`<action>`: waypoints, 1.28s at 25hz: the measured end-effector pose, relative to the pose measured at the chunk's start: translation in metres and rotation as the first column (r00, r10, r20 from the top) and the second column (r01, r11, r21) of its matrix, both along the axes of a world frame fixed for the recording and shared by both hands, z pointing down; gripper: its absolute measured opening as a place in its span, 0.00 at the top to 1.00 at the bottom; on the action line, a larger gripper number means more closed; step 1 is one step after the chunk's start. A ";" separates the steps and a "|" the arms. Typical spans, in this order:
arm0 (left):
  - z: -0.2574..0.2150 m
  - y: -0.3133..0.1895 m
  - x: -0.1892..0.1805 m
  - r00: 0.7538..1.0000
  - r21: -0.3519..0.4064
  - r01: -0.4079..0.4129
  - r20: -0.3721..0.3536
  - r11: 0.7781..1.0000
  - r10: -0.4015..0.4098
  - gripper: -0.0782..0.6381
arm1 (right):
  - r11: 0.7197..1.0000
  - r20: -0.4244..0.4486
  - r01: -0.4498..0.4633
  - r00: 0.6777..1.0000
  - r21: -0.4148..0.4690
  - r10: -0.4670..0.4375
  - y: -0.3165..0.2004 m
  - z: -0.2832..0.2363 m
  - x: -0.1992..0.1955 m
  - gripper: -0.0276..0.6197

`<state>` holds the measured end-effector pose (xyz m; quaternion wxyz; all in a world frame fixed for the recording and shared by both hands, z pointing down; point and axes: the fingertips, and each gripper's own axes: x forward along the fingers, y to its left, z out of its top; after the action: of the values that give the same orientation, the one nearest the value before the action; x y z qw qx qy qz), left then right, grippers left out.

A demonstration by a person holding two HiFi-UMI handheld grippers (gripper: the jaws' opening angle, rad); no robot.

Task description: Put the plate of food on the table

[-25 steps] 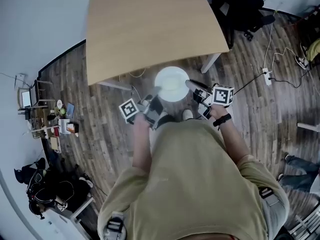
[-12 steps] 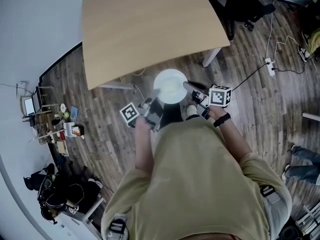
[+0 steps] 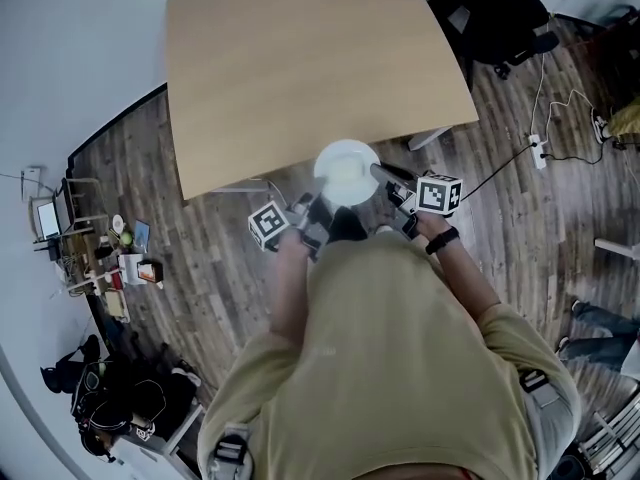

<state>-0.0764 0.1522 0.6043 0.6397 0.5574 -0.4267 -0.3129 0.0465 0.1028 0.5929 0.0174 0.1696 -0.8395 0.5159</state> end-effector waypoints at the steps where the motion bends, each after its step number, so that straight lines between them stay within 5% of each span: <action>1: 0.003 -0.006 -0.009 1.000 -0.004 -0.002 0.016 1.000 0.002 0.87 | 1.000 -0.019 0.002 1.000 -0.006 -0.002 -0.008 0.004 -0.009 0.85; 6: 0.020 -0.032 -0.054 0.987 -0.031 -0.035 0.153 0.999 0.039 0.87 | 1.000 -0.127 0.011 0.992 -0.001 -0.011 -0.044 0.021 -0.059 0.86; 18: 0.042 -0.101 -0.097 0.978 -0.072 -0.089 0.181 0.993 0.101 0.86 | 0.997 -0.188 -0.016 0.982 -0.069 0.002 -0.099 0.046 -0.097 0.86; 23: 0.037 -0.159 -0.103 0.951 -0.037 -0.138 0.275 0.990 0.143 0.87 | 0.997 -0.206 0.002 0.979 -0.077 -0.017 -0.151 0.059 -0.103 0.87; 32: 0.061 -0.241 -0.094 0.886 -0.129 -0.229 0.383 0.965 0.262 0.85 | 0.991 -0.261 -0.018 0.965 -0.131 -0.016 -0.227 0.079 -0.095 0.86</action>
<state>-0.1709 -0.0885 0.6651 0.5962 0.6326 -0.4856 -0.0925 -0.0485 -0.1245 0.6723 0.1390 0.2351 -0.7938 0.5435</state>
